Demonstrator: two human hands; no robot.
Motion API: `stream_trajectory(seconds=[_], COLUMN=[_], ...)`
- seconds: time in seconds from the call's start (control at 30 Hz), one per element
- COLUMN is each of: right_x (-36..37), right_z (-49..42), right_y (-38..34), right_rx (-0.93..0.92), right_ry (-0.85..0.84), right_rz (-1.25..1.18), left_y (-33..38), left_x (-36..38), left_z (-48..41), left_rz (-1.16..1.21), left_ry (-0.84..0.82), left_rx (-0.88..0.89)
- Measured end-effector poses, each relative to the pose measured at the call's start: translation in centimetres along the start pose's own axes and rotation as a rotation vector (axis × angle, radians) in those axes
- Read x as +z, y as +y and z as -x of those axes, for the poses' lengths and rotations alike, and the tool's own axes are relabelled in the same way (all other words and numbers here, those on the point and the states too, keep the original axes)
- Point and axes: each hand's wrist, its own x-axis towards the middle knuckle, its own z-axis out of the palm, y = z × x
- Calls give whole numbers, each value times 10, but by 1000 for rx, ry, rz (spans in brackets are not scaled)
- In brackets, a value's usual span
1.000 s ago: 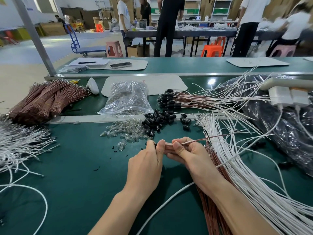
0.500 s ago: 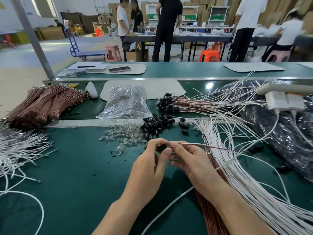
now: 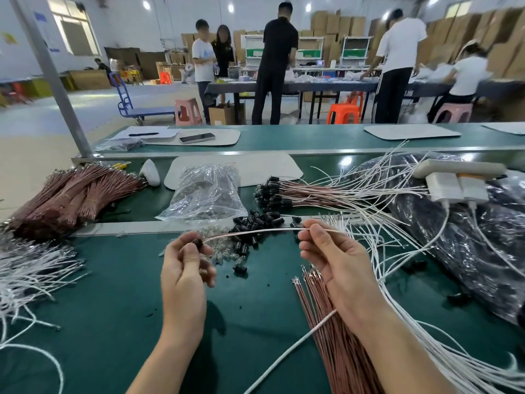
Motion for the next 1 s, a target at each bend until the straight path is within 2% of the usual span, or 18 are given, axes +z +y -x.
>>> stream_trajectory(seconds=[0.17, 0.33, 0.43, 0.57, 0.67, 0.83, 1.0], right_x=[-1, 0, -11, -38, -52, -52, -32], right_z=[-34, -99, -145, -190, -202, -200, -182], right_y=[-47, -101, -108, -92, -73, -53, -48], right_rx=[-149, -266, -199, 62, 168, 189, 145], right_ry=[-18, 54, 133, 184, 218, 174, 221], right_rz=[68, 150, 155, 240, 280, 354, 426], left_y=[21, 39, 26, -16, -46, -52, -12], left_x=[34, 99, 138, 168, 175, 173, 133], left_z=[-28, -99, -143, -183, -199, -209, -184], left_rz=[-95, -348, -485, -690, -865, -887, -826], left_ry=[-110, -262, -290, -363, -413, -456, -384], left_rx=[78, 218, 216, 171, 155, 153, 218])
